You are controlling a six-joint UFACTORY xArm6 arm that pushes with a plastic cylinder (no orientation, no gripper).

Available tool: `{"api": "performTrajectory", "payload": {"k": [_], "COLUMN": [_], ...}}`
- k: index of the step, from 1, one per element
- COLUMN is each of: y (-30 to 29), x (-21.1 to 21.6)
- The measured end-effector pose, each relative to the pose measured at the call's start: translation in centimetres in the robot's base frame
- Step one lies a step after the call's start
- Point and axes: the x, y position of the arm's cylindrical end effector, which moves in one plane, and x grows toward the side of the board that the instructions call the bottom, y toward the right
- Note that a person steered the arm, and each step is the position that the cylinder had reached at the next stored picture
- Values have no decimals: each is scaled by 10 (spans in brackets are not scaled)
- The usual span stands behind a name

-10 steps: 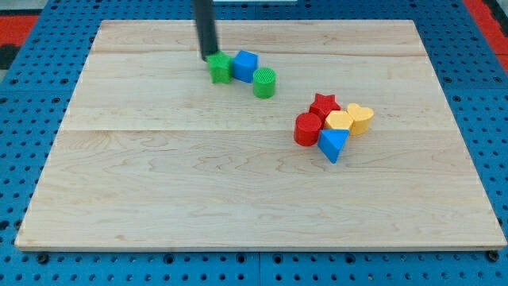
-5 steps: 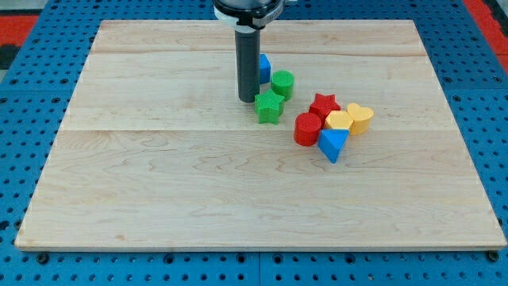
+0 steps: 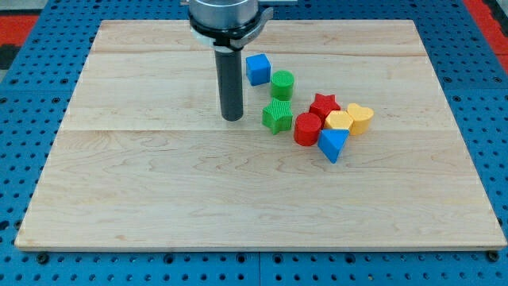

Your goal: Slide the green star into the group of blocks

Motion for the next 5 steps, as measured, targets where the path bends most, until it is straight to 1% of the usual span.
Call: {"api": "performTrajectory", "payload": {"k": [1, 3, 4, 5], "y": [17, 77, 92, 43], "x": [0, 0, 0, -30]}}
